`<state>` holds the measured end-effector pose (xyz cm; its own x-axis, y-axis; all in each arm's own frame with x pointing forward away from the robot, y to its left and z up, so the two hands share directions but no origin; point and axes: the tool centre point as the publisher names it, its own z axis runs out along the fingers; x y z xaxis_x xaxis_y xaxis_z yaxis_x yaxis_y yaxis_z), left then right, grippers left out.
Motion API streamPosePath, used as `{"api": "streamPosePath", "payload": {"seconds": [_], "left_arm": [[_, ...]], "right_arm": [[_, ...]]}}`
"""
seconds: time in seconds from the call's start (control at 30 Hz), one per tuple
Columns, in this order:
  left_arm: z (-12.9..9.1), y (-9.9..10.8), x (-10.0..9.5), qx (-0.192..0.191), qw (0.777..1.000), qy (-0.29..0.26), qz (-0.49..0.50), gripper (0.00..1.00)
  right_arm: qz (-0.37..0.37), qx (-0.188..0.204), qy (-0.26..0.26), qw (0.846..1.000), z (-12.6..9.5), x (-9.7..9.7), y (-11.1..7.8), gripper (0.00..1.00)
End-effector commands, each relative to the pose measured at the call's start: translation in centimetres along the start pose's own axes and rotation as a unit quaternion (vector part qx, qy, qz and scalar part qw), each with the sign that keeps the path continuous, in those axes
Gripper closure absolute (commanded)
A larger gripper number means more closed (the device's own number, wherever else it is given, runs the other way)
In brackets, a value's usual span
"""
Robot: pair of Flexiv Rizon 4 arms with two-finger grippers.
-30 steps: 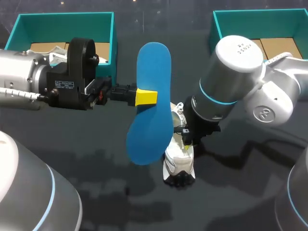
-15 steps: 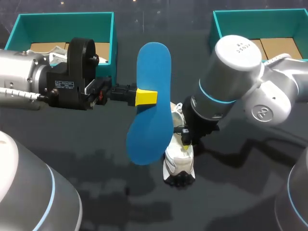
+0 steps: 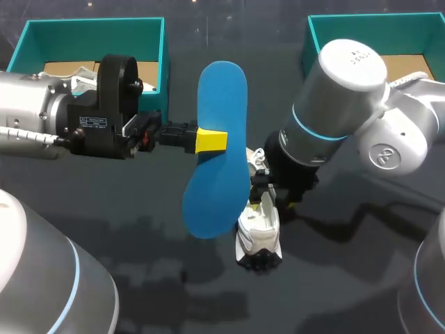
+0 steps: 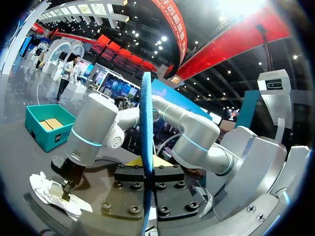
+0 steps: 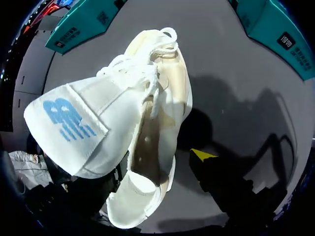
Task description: Take the shoe out of the shoebox, open the shoe tongue, remove and reinsert the insole, then place the shoe into the shoebox
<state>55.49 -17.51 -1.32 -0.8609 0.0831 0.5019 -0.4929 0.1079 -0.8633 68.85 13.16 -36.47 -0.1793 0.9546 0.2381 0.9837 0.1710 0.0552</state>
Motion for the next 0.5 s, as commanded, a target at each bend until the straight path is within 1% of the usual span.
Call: {"api": "streamPosePath", "payload": {"seconds": [0.03,0.13,0.2,0.23,0.5], "left_arm": [[0.1,0.1,0.0,0.001,1.0,0.0,0.0,1.0],[0.1,0.1,0.0,0.001,1.0,0.0,0.0,1.0],[0.1,0.1,0.0,0.001,1.0,0.0,0.0,1.0],[0.1,0.1,0.0,0.001,1.0,0.0,0.0,1.0],[0.1,0.1,0.0,0.001,1.0,0.0,0.0,1.0]], "right_arm": [[-0.007,-0.012,0.028,1.0,-3.0,-0.9,-0.9,0.0],[-0.029,-0.029,0.072,0.997,-4.4,-1.2,-1.1,0.0],[-0.046,-0.046,0.117,0.991,-5.7,-1.5,-1.2,0.0],[-0.046,-0.04,0.109,0.992,-6.1,-1.4,-1.2,0.0],[-0.046,-0.04,0.109,0.992,-6.1,-1.4,-1.2,0.0]]}}
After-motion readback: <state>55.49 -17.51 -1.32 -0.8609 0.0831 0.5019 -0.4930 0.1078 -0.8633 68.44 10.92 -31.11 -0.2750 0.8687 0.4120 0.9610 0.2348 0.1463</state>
